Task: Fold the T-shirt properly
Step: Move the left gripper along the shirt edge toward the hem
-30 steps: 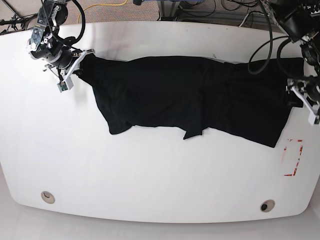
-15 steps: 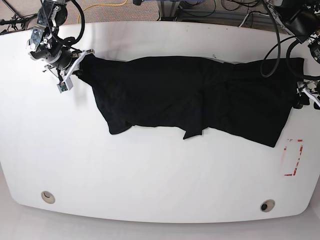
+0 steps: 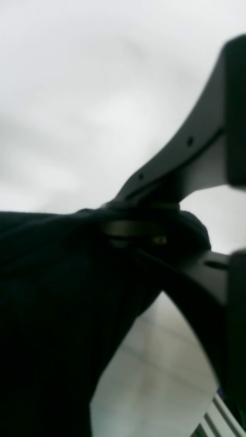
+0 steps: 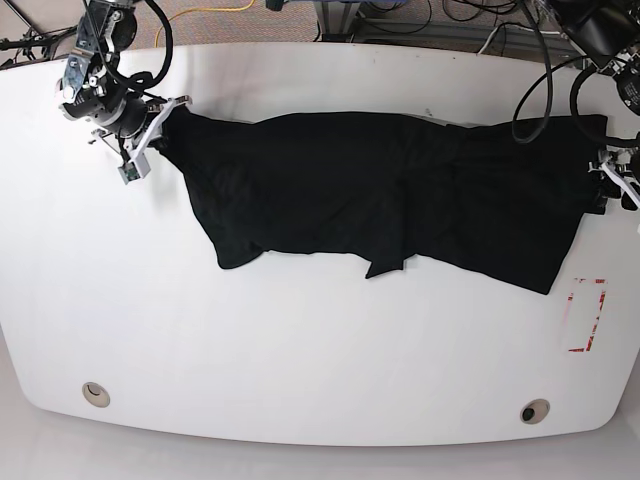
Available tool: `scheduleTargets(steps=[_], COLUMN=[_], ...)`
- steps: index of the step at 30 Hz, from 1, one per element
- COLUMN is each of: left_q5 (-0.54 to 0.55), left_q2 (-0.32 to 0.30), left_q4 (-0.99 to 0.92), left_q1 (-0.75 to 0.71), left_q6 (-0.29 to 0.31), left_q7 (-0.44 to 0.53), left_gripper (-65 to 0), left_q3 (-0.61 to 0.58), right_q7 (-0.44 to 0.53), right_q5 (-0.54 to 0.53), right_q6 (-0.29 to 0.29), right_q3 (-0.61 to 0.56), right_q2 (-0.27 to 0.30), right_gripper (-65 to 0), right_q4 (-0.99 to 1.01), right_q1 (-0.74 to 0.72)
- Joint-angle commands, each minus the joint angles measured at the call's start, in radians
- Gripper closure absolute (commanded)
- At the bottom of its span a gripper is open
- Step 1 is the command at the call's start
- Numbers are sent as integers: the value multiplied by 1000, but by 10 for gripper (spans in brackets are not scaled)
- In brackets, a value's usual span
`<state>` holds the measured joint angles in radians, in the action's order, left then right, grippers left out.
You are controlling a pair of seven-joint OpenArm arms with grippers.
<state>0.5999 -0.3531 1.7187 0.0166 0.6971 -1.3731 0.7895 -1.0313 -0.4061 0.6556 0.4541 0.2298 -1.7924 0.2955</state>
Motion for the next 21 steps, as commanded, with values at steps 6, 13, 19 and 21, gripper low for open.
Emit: scheduleTargets(steps=[6,13,19,21], left_q5=[-28,-68,-43,-40], left_q2=[-9,-7,-14,-16], left_q4=[-149,-334,-496,-521], left_q1=[113,205,244,247], left_q6=[1,1,1,1], left_q7=[132,199,230,234], left_gripper=[-477,-493,-509,-511], left_q3=[-29,-73,-121,-135], right_q7=[12,12,18,19], right_q5=[-2,-2,-3,-3], right_q6=[32,43,36,35], right_q3=[8,9,5,5], right_q2=[7,-1,9,10], right_gripper=[-4,-4,-4,-4], right_q4=[-20,-23,-19,-19], right_q1=[-8,-9,-8,-8])
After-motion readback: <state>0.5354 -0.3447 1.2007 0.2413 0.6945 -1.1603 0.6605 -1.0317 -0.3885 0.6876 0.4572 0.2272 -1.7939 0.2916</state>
